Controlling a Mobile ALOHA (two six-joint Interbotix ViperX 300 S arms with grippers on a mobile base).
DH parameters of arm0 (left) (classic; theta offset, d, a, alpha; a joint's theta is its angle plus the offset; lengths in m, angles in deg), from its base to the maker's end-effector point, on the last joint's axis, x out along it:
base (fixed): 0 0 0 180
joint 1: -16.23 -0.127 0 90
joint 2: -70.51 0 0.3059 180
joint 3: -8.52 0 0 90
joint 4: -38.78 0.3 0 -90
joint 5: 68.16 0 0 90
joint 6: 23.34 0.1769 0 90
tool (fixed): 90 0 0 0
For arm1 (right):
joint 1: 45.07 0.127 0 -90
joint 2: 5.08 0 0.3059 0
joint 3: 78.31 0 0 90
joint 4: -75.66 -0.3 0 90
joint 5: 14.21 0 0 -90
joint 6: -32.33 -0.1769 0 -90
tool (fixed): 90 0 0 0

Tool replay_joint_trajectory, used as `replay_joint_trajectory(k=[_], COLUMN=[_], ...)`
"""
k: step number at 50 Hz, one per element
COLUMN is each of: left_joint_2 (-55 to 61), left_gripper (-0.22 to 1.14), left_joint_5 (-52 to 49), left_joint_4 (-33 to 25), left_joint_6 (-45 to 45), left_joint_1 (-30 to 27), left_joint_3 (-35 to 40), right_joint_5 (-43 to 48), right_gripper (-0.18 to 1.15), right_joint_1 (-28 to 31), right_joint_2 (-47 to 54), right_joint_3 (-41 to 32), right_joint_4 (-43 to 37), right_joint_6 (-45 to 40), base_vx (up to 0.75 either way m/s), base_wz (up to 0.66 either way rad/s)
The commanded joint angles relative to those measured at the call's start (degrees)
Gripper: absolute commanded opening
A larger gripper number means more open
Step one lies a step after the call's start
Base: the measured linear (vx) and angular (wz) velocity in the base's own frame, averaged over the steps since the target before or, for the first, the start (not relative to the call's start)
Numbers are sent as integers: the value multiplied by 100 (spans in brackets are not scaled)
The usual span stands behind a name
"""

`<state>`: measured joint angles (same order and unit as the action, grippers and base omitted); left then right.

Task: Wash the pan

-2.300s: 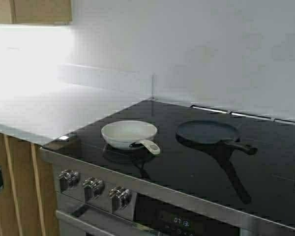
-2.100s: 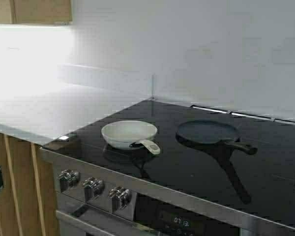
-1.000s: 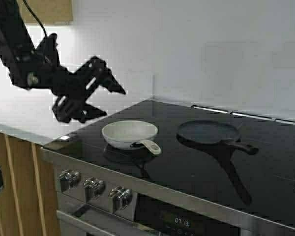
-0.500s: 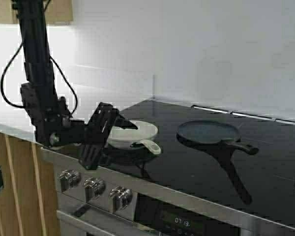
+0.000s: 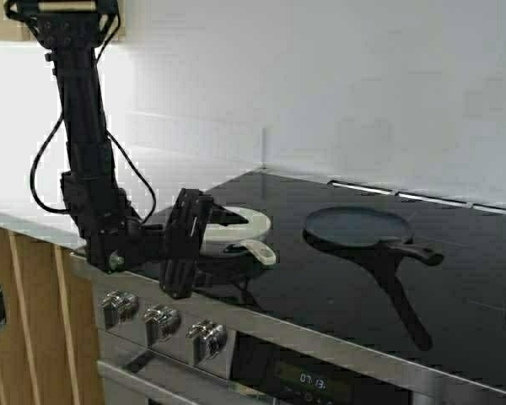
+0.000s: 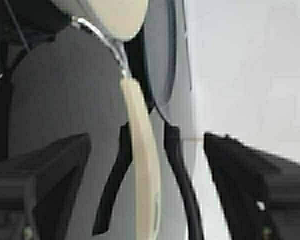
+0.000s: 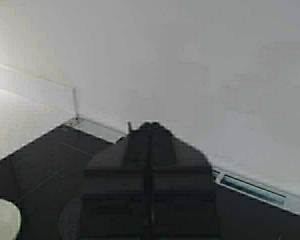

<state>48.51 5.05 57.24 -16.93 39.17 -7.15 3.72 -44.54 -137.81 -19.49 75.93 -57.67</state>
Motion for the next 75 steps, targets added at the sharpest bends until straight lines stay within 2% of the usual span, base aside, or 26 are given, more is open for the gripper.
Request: replay_joint_trajectory(k=[1,19,40,43,46,49,52,55,57,64,75], left_joint_2=[-9,149,457,466,475,475,466,431,387,229,-79], left_gripper=[100,100,97,89,74,48,13,-13,-15,9,2], left_joint_5=[-70,-694,-835,-835,-835,-826,-782,-773,-765,-712,-475], left_joint_4=[18,18,-26,-35,-53,-62,-79,-158,-185,-211,-229], left_joint_6=[-132,-255,-729,-765,-826,-932,-1011,-993,-967,-923,-835], left_joint_1=[26,167,404,413,404,413,404,422,422,422,422], left_joint_3=[352,1028,1811,1819,1802,1775,1731,1661,1608,1424,1072], right_joint_5=[44,53,44,53,44,53,53,44,44,53,44], right_gripper=[5,5,6,6,5,5,6,5,6,6,6], right_joint_1=[9,9,9,9,0,9,9,9,9,9,9], right_joint_2=[35,44,132,132,123,123,123,123,132,123,149], right_joint_3=[-70,-70,-97,-97,-97,-97,-97,-97,-97,-97,-105], right_joint_4=[9,9,18,18,18,18,18,18,18,18,18], right_joint_6=[-9,-9,-9,-9,-9,-9,-9,-9,-9,-18,-18], base_vx=[0,0,0,0,0,0,0,0,0,0,0], base_wz=[0,0,0,0,0,0,0,0,0,0,2])
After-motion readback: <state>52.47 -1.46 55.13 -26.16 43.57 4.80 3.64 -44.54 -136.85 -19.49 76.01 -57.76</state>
